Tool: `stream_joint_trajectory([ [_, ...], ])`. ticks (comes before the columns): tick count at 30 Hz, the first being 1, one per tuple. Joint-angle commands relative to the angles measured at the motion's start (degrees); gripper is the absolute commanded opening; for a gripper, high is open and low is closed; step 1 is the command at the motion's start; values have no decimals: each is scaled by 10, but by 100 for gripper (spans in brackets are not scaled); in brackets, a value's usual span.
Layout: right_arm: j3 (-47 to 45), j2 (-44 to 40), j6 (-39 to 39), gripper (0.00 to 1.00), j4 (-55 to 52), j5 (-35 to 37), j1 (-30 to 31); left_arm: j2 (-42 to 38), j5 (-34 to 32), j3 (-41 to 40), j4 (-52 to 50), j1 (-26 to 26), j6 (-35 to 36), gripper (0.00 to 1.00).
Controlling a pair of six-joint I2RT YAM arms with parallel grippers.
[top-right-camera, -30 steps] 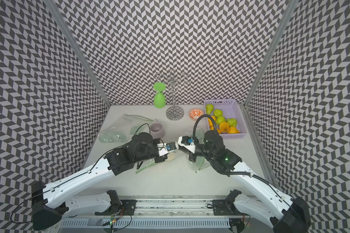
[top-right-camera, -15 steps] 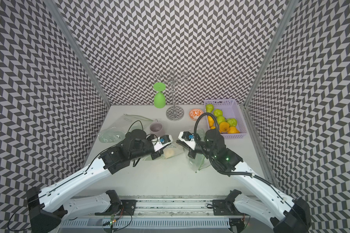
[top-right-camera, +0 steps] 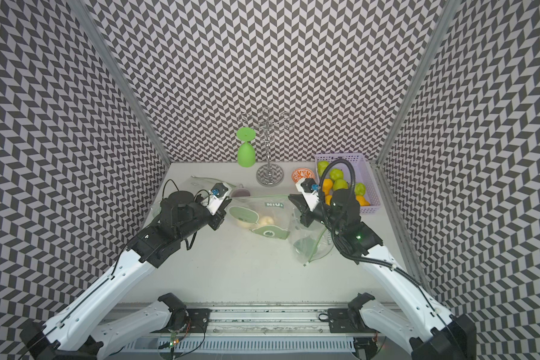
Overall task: Open the zip-top bag and take out the pear
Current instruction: Unzip the zipper on the zipper food storage bag, then adjust the zipper food storage bag at the center of the board.
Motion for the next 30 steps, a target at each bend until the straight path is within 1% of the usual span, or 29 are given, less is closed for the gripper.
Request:
stream_joint_trajectory([
  [1, 19, -7, 18, 0, 29, 48, -21, 5, -107, 9, -33, 30, -24, 3],
  [2, 18, -8, 20, 0, 30, 38, -21, 10, -109, 15, -33, 31, -26, 3],
  [5, 19, -7, 33, 0, 23, 19, -21, 25, -144, 31, -26, 37, -28, 2],
  [6, 22, -6, 42, 0, 14, 13, -21, 31, -146, 40, -26, 41, -26, 2],
  [8, 25, -6, 62, 0, 1, -30, -21, 41, -139, 60, -21, 41, -16, 2],
  [10, 16, -10, 89, 0, 8, -110, -18, 57, -122, 91, -15, 41, -3, 3],
  [11, 13, -14, 106, 0, 12, -131, -14, 67, -109, 105, -14, 41, 6, 3],
  [14, 8, -25, 181, 0, 11, -133, 20, 105, -79, 158, -17, 40, 32, 3],
  [16, 5, -26, 239, 0, 5, -124, 62, 127, -42, 195, -22, 35, 54, 3],
  [18, -2, -23, 316, 0, 6, -101, 122, 149, 0, 230, -31, 13, 88, 4],
  [20, -21, -23, 406, 0, 20, -59, 179, 177, 9, 262, -45, -19, 123, 5],
  [22, -43, -25, 493, 0, 16, -8, 229, 214, 30, 302, -80, -41, 148, 5],
  [24, -103, -49, 603, 0, 26, 88, 280, 253, 69, 340, -117, -49, 157, 5],
  [26, -188, -95, 698, 0, 76, 153, 315, 282, 100, 350, -130, -59, 160, 5],
  [27, -222, -115, 739, 1, 84, 178, 323, 300, 105, 350, -137, -71, 162, 5],
  [29, -252, -151, 778, 1, 56, 232, 339, 329, 91, 347, -149, -96, 161, 4],
  [30, -254, -165, 785, 8, 22, 256, 342, 343, 85, 340, -149, -109, 155, 4],
])
